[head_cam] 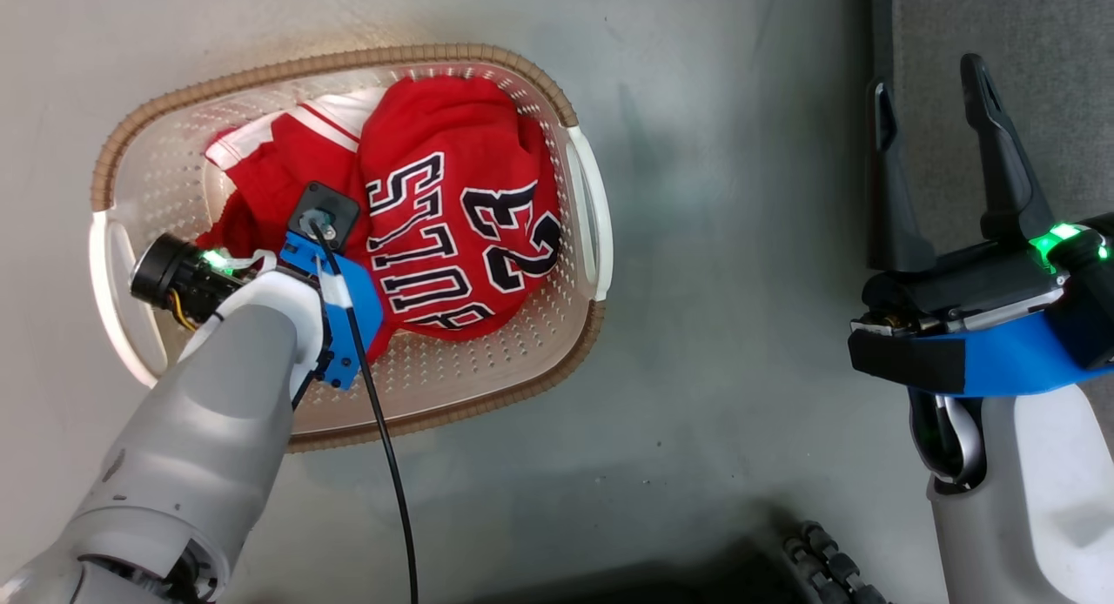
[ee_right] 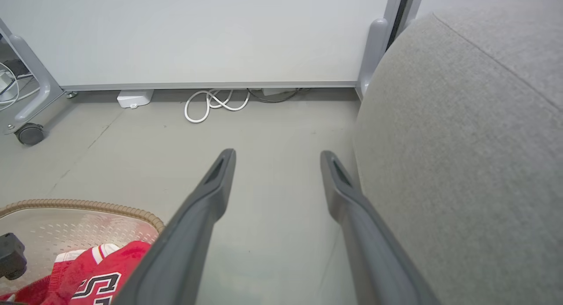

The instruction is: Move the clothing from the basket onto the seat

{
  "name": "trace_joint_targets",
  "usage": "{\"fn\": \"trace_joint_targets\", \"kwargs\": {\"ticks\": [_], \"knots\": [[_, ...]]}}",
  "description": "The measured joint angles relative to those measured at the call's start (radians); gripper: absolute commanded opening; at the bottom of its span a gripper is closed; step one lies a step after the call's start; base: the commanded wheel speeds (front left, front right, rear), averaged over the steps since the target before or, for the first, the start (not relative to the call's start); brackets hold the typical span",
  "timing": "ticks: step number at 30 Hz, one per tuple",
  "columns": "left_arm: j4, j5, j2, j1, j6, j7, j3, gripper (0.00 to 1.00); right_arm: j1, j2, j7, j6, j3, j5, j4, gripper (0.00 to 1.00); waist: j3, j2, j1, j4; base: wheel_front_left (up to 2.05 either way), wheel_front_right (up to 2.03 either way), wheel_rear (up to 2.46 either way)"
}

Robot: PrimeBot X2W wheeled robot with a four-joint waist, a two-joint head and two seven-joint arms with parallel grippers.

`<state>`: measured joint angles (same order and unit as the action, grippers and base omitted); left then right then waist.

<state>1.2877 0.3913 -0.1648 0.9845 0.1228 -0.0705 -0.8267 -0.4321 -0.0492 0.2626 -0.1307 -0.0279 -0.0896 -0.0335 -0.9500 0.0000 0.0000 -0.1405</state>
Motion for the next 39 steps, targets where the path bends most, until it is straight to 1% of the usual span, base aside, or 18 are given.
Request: {"fn": "trace_joint_targets", "kwargs": {"ticks": [7,14,18,23,28,30,35,39], "knots": [[-0.003,0.012,0.032,0.004,0.001,0.125,0.0,0.0,0.0,0.0,0.0,0.0,0.012,0.013,0.011,1.0,0.048,0.0,0.0,0.024,0.0,0.0,0.0],[-0.016,0.051,0.059,-0.006,0.003,0.251,0.008,0.0,0.005,0.0,0.0,0.0,0.004,0.02,0.04,1.0,0.127,0.0,0.0,0.055,0.0,0.0,0.0],[-0.024,0.068,0.071,-0.03,0.006,0.293,0.007,0.0,0.013,0.0,0.0,0.0,0.003,0.023,0.06,1.0,0.184,0.0,-0.0001,0.069,0.0,0.0,0.0],[-0.068,0.101,0.075,-0.064,0.007,0.323,0.008,0.0,0.041,0.0,0.0,0.0,0.004,0.023,0.08,1.0,0.265,0.0,-0.0001,0.083,0.0,0.0,0.0],[-0.153,0.101,0.062,-0.083,0.006,0.33,0.018,0.0,0.079,0.0,0.0,0.0,0.01,0.023,0.103,1.0,0.35,0.0,-0.0002,0.097,0.0,0.0,0.0],[-0.205,0.11,0.056,-0.094,0.005,0.332,0.043,0.0,0.094,0.0,0.0,0.0,0.012,0.023,0.112,1.0,0.383,0.0,-0.0002,0.103,0.0,0.0,0.0],[-0.339,0.083,0.031,-0.14,-0.017,0.332,0.094,0.0,0.127,0.0,0.0,0.0,0.016,0.014,0.128,1.0,0.464,0.0,-0.0002,0.115,0.0,0.0,0.0],[-0.437,0.064,0.02,-0.174,-0.026,0.332,0.138,0.0,0.141,0.0,0.0,0.0,0.013,0.007,0.137,1.0,0.524,0.0,-0.0002,0.122,0.0,0.0,0.0]]}}
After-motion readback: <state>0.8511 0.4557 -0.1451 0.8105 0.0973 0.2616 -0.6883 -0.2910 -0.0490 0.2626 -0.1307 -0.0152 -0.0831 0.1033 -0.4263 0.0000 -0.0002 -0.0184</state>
